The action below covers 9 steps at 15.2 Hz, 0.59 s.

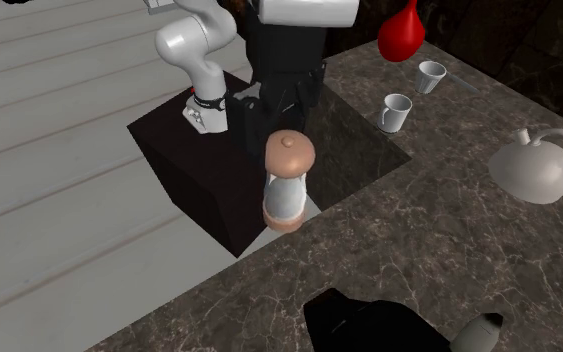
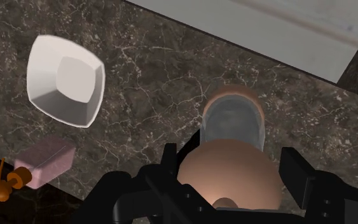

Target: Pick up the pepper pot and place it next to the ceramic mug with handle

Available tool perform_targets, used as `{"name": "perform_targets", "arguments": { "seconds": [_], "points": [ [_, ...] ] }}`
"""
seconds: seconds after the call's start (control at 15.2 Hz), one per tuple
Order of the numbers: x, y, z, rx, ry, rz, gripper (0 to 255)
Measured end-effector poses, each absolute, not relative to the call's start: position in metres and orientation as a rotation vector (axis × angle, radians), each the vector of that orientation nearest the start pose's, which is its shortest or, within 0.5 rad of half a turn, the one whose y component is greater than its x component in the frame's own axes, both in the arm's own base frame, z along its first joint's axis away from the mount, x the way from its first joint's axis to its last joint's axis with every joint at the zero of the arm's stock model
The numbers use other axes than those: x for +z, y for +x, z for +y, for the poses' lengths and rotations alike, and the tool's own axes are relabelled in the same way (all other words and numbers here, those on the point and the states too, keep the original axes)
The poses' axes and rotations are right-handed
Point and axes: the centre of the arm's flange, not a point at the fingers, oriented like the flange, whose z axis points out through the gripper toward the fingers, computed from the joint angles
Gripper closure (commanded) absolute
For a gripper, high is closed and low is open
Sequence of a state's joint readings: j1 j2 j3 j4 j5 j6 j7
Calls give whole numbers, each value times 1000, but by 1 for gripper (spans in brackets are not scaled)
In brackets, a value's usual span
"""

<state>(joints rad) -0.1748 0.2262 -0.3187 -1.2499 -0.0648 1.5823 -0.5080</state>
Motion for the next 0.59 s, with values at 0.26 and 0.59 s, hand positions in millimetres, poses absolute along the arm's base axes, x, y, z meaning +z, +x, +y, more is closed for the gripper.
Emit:
{"name": "perform_targets", "arguments": {
  "seconds": [0.26,0.59],
  "points": [
    [656,549,-237,-64,-3315,-40,255],
    [656,537,-172,-65,-3315,-41,255]
  ]
}}
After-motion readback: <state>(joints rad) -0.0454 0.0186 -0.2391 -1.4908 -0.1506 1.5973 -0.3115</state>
